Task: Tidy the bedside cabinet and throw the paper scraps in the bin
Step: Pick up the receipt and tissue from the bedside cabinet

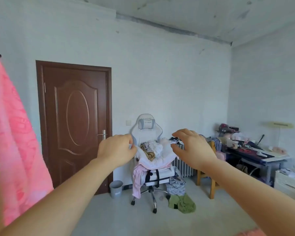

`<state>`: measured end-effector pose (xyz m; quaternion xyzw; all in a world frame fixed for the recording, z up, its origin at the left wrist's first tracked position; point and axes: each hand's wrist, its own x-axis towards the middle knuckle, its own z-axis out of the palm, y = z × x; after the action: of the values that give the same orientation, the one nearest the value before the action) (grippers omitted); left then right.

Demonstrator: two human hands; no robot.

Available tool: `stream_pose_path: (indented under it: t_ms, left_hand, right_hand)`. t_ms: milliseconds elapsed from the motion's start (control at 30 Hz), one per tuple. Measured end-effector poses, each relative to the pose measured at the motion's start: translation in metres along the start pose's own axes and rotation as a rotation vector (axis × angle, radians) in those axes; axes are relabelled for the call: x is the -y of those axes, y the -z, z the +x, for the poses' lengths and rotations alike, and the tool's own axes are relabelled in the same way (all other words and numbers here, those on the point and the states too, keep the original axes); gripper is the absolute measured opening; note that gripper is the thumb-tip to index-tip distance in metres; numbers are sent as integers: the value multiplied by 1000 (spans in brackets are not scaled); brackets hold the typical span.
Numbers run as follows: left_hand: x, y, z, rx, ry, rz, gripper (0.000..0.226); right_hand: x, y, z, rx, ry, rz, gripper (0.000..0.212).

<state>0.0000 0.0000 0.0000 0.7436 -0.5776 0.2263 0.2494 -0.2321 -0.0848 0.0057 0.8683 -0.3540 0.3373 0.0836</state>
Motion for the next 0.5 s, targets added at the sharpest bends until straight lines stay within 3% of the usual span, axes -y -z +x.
stream_pose_path:
  t_ms: [167, 500]
  left_hand:
    - [32, -49, 48, 61, 29, 50, 25]
    - [54, -168, 195, 11, -7, 42, 22]
  right_hand:
    - [-18, -47, 50, 55, 34, -29, 43]
    - [-121, -168, 179, 45, 53, -52, 44]
